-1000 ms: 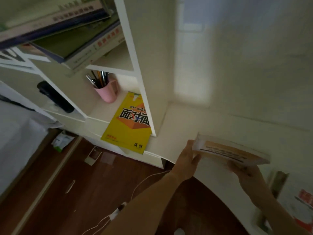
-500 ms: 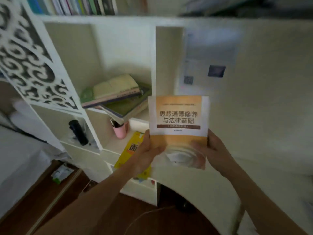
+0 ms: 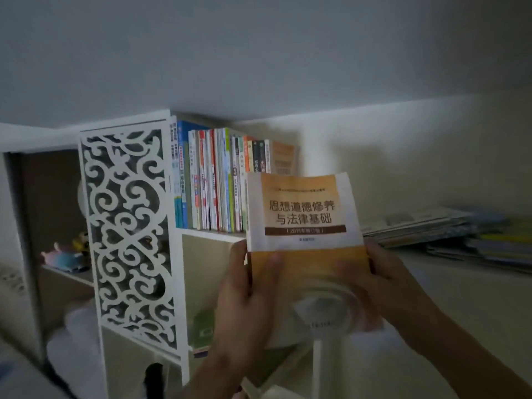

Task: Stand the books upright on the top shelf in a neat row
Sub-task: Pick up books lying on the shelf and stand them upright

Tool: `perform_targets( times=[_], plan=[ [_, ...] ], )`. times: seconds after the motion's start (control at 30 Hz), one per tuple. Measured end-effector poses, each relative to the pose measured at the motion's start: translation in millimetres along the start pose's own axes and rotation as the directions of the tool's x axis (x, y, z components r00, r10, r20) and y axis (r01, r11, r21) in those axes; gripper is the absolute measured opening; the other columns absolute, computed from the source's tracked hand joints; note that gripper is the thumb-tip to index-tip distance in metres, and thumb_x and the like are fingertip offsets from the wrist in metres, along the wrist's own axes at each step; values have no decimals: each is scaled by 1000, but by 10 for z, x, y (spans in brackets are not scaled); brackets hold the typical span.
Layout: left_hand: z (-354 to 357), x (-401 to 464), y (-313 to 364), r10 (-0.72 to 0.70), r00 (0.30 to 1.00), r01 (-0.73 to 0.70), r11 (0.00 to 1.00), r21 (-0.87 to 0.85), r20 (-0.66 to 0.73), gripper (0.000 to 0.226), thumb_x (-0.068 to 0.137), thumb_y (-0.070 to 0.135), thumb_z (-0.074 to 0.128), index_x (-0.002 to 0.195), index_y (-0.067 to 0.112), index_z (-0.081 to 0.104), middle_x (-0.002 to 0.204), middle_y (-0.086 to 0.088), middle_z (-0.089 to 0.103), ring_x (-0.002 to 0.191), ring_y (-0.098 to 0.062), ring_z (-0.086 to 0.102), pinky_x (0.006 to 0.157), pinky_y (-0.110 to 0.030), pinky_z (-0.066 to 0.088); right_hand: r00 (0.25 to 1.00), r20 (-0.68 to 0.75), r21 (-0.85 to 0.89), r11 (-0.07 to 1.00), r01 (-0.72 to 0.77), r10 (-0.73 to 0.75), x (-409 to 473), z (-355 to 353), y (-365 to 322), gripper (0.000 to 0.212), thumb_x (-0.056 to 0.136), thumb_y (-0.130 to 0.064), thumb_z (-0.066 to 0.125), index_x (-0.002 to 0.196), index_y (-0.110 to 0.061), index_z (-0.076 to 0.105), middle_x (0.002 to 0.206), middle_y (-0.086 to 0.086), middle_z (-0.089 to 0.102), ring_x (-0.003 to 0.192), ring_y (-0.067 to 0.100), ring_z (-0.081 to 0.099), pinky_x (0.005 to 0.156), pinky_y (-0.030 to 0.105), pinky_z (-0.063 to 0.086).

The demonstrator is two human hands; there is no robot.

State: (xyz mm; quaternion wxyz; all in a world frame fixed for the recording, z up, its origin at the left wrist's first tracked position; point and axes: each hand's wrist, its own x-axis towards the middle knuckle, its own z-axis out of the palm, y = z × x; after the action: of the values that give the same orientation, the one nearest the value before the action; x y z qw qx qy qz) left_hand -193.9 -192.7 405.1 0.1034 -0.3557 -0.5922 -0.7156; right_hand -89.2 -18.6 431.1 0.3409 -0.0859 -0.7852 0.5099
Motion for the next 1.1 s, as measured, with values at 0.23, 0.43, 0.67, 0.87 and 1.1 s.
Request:
perform_targets(
  times=[0.23, 0.43, 0.67, 0.87, 1.1],
  plan=[
    [656, 1517, -77, 436, 890, -372, 863, 343, -131, 17, 110, 39, 45, 118, 28, 37, 97, 6, 70, 74, -10, 71, 62, -38, 63, 859, -400, -461, 880, 113, -320, 1606, 237, -404, 66, 86, -36, 76, 143, -26, 45, 126, 7, 60, 113, 29, 60, 94, 38, 51],
    [988, 2022, -663, 505, 859, -414, 779, 471, -80, 45, 112, 40, 31, 135, 4, 44, 99, -8, 69, 77, -16, 70, 64, -37, 63, 993, -38, 64, 991, 116, -114, 2151, 503, -300, 41, 84, -67, 65, 121, -51, 58, 114, -18, 73, 104, 10, 72, 92, 44, 59],
    [1055, 1888, -804, 455, 890, -252, 525, 813, -18, 52, 100, 32, 49, 142, 2, 52, 117, -15, 57, 103, -25, 55, 88, -37, 50, 993, -46, -78, 991, 108, -112, 2399, 562, -25, 53, 81, -72, 64, 127, -47, 58, 119, -18, 71, 108, 7, 68, 104, 42, 51],
    [675, 2097, -1178, 550, 832, -352, 415, 839, 77, 73, 110, 45, 39, 164, 4, 13, 170, -21, 17, 159, -30, 15, 126, -49, 27, 991, 72, -138, 983, 119, -110, 2506, 641, -50, 61, 74, -77, 66, 129, -54, 54, 112, -13, 74, 93, 12, 75, 77, 39, 64],
    [585, 2185, -1277, 529, 822, -359, 195, 913, 210, 87, 107, 60, 32, 163, -1, 4, 172, -22, -2, 160, -34, 1, 126, -54, 21, 977, 26, -249, 945, 212, -212, 2639, 590, -20, 65, 72, -57, 81, 130, -44, 55, 112, -16, 74, 100, 3, 72, 95, 38, 58]
  ],
)
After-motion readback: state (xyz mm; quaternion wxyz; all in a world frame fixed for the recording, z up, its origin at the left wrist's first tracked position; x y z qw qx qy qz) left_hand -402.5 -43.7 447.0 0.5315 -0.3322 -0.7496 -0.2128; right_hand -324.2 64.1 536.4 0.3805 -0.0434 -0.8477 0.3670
